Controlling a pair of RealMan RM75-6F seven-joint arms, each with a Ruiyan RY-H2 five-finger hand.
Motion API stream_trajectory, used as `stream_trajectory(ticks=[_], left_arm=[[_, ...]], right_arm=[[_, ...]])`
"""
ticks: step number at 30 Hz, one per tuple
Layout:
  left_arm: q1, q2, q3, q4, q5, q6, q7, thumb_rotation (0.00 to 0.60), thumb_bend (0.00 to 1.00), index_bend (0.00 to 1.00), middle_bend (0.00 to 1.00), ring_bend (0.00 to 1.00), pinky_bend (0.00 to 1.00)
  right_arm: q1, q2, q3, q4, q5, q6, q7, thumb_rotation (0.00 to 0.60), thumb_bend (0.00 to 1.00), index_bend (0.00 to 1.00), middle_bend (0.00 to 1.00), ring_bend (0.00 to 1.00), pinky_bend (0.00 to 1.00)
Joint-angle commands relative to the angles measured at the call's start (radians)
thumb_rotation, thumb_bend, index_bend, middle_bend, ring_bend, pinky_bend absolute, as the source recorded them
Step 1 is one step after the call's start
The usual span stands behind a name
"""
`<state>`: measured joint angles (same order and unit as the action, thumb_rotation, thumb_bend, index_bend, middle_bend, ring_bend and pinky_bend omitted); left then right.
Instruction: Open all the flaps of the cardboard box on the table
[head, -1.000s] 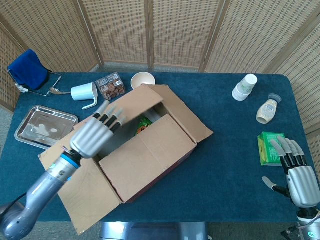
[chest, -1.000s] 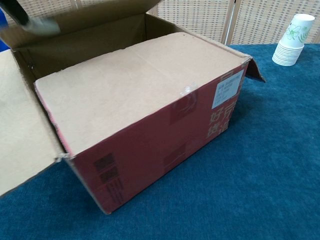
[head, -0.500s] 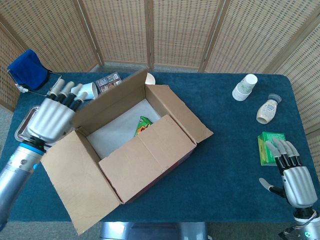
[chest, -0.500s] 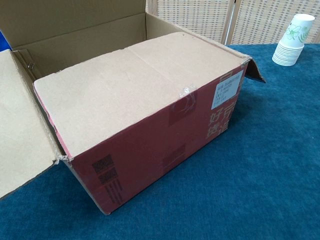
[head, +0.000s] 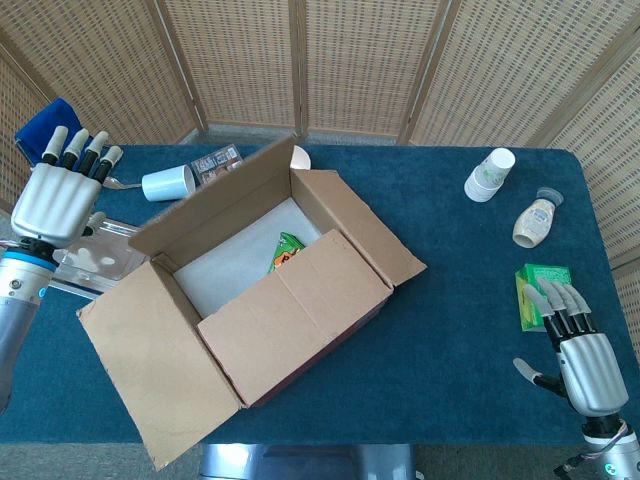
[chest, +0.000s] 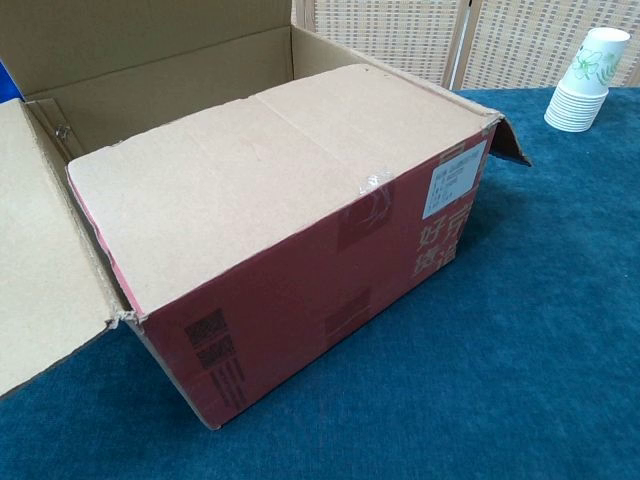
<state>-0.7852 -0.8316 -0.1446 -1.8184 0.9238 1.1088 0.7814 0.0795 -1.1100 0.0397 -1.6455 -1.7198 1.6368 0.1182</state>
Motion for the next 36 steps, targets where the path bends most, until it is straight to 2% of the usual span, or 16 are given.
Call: stream_trajectory(ticks=[1, 8, 12, 20, 26, 36], left_arm=[[-0.009, -0.036, -0.02, 0.028, -0.025, -0.01, -0.029, 0.535, 0.0, 0.09, 0.0, 0.0, 0.0], [0.002, -0.014, -0.035, 0.003, 0.031, -0.001, -0.087, 0.533, 0.0, 0.09, 0.0, 0.0, 0.0], [0.014, 0.011, -0.023, -0.05, 0.138, -0.018, -0.142, 0.533, 0.0, 0.09, 0.0, 0.0, 0.0], [0.047, 0.017, 0.032, -0.132, 0.394, -0.054, -0.264, 0.532, 0.0, 0.06, 0.0, 0.0, 0.0], [0.102, 0.021, 0.079, -0.158, 0.524, -0.026, -0.34, 0.528, 0.0, 0.0, 0.0, 0.0, 0.0], [0.196, 0.013, 0.139, -0.085, 0.645, 0.035, -0.491, 0.528, 0.0, 0.0, 0.0, 0.0, 0.0]], right_arm=[[0.0, 0.001, 0.0, 0.001, 0.004, -0.001, 0.001, 0.6, 0.09, 0.0, 0.0, 0.0, 0.0], [0.004, -0.001, 0.0, 0.004, 0.008, -0.009, 0.005, 0.6, 0.09, 0.0, 0.0, 0.0, 0.0], [0.005, -0.001, 0.0, 0.004, 0.01, -0.011, 0.006, 0.6, 0.09, 0.0, 0.0, 0.0, 0.0], [0.005, 0.002, 0.0, 0.004, 0.013, -0.01, 0.016, 0.6, 0.09, 0.0, 0.0, 0.0, 0.0], [0.006, 0.006, 0.001, 0.004, 0.013, -0.01, 0.026, 0.6, 0.09, 0.0, 0.0, 0.0, 0.0], [0.006, 0.006, -0.004, 0.0, 0.009, -0.013, 0.024, 0.6, 0.09, 0.0, 0.0, 0.0, 0.0]])
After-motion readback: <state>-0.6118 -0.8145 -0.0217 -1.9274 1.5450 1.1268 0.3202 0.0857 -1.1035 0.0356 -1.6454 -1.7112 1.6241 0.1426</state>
